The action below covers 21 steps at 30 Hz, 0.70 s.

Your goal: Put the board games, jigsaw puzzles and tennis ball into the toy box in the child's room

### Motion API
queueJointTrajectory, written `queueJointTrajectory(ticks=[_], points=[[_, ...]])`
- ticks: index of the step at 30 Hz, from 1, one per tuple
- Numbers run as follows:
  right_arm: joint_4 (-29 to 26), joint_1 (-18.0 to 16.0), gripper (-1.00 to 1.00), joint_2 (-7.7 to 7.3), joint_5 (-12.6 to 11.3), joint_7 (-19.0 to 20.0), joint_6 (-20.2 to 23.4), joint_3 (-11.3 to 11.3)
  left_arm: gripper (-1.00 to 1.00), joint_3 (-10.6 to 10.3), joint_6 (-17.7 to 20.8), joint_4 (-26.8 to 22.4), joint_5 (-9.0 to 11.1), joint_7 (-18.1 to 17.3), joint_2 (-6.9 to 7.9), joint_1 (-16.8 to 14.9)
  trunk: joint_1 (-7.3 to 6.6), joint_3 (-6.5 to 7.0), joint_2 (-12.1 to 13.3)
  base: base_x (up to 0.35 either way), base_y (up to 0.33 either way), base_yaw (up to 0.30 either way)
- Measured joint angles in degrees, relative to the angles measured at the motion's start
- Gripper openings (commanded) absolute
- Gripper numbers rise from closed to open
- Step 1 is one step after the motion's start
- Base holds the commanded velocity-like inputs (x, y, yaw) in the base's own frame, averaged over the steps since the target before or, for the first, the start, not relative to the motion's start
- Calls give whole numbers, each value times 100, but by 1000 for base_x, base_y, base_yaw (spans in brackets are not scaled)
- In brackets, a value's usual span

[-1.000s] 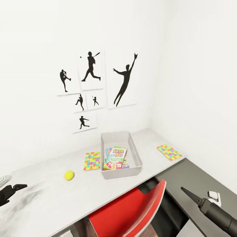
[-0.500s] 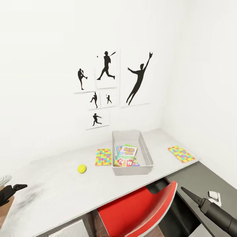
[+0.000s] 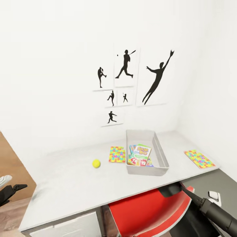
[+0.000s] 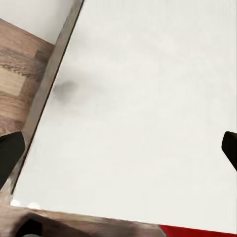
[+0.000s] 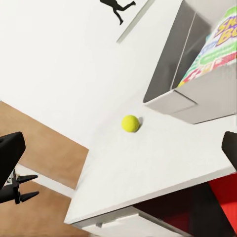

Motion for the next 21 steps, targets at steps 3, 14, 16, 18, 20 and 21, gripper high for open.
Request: queueJointTrajectory(ticks=[3, 14, 16, 18, 20, 21], points=[[3, 0, 100, 0, 0, 0, 1, 0, 100, 0, 0, 0, 0, 1, 0, 0, 0, -13, 0, -93, 211, 264], [5, 0, 100, -1, -1, -3, 1, 0, 100, 0, 1, -1, 0, 1, 0, 0, 0, -66, 0, -88, 255, 261], [5, 0, 100, -1, 2, -6, 1, 0, 100, 0, 1, -1, 0, 1, 0, 0, 0, -76, 0, -80, 271, 259], [5, 0, 100, -1, 4, -7, 1, 0, 100, 0, 1, -1, 0, 1, 0, 0, 0, -86, 0, -76, 273, 258], [9, 0, 100, -1, 6, -8, 1, 0, 100, 0, 1, -1, 0, 1, 0, 0, 0, -97, 0, -57, 274, 255], [11, 0, 100, -1, 6, -8, 1, 0, 100, 0, 1, -1, 0, 1, 0, 0, 0, -102, 0, -41, 276, 253]])
